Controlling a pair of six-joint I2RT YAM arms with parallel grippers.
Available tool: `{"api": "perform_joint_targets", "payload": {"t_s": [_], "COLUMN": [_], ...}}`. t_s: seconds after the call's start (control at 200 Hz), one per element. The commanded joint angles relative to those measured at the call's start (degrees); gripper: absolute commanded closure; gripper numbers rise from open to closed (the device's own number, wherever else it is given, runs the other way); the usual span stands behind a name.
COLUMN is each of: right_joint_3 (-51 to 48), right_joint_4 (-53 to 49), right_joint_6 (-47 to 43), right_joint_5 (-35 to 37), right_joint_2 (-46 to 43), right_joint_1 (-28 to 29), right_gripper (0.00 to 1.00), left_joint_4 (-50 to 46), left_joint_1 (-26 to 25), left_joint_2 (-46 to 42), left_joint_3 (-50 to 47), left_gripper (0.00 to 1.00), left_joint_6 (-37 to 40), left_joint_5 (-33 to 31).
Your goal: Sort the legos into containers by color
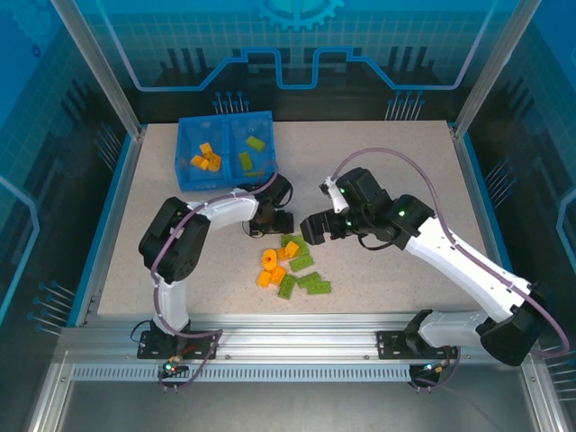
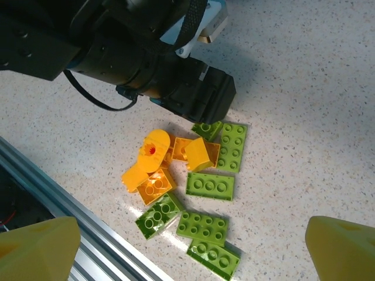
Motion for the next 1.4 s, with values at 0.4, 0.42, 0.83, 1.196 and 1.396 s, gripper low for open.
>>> {"api": "perform_joint_targets", "payload": {"t_s": [0.4, 0.42, 0.83, 1.196, 1.396], "right_joint_3": [-2.0, -2.0, -1.8, -4.1, -4.9], "right_joint_4": [-1.1, -1.2, 3.2, 3.3, 1.5], "right_joint_6": [2.7, 2.8, 4.3, 6.6, 7.8], "right_joint_5": [-0.9, -1.1, -5.5, -2.7, -1.1], "right_joint_2": [-1.4, -1.4, -2.6, -5.7, -9.3], "right_joint_1": [-0.9, -1.0, -1.0, -1.1, -1.0], "right_gripper": [0.0, 0.0, 0.0, 0.0, 0.0], "left_joint_4": [1.7, 1.7, -2.2, -3.8, -11.0], "left_joint_1": [-0.1, -0.1, 2.5, 25.2, 31.1], "left_joint_2": [4.5, 4.3, -14.5, -7.8, 9.2], "left_joint_3": [1.9, 1.8, 1.0, 18.4, 35.6], "left_gripper": [0.64, 0.66, 0.76, 0.76, 0.71], "left_joint_6": [5.0, 4.9, 4.7, 7.4, 3.3], "left_joint_5": [-2.5, -2.5, -9.6, -8.5, -5.5]}}
